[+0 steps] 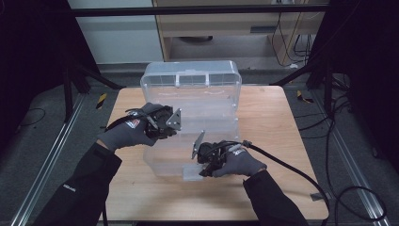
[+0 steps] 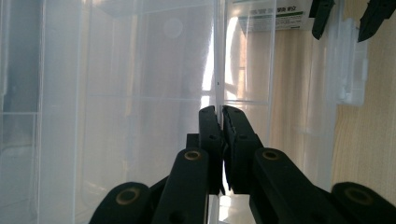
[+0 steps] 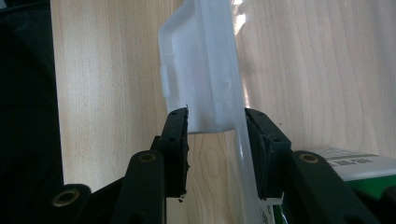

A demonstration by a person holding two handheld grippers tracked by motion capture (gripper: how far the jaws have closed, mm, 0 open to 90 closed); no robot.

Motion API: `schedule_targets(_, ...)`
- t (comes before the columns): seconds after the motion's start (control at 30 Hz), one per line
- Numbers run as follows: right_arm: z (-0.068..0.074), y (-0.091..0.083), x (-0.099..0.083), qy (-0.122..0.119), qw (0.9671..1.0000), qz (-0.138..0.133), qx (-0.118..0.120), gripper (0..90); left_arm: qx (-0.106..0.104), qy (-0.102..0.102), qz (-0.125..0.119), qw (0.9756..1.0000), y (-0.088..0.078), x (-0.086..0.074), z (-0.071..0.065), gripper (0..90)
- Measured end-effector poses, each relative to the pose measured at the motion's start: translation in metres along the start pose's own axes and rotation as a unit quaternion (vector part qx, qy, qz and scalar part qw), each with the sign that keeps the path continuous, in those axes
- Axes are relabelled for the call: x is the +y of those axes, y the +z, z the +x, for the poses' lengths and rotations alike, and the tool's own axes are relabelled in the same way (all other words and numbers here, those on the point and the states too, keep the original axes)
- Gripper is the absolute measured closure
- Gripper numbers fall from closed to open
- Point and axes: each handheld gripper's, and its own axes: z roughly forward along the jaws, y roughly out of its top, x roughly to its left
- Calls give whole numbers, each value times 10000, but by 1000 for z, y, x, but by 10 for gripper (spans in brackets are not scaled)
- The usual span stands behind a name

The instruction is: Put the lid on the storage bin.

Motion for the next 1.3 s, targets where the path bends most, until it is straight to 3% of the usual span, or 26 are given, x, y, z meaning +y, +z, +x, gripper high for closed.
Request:
schedule_targets(0.33,4,-2,-3,21,9997,-178,-149,617,7,-70,-29,10000,1,-2,-7,848)
schedule_targets(0.4,4,-5,-5,53,9993,-303,-189,625,46,-33,-62,10000,1,-2,-7,843)
schedule_targets(0.5,5,-18,-9,165,9971,-730,-171,616,49,-57,-75,9999,1,-2,-7,839)
schedule_targets(0.63,6,-35,-16,266,9914,-1247,-279,617,38,-90,-77,9999,2,-2,-7,839)
schedule_targets(0.87,8,-53,-33,435,9832,-1698,-509,692,35,-93,-86,9999,2,-2,-6,835)
schedule_targets(1.23,10,-79,-64,868,9612,-2461,-895,853,-6,-144,-106,9998,2,-2,-6,832)
schedule_targets(1.3,9,-85,-69,921,9557,-2623,-970,877,-5,-141,-97,9999,2,-2,-6,832)
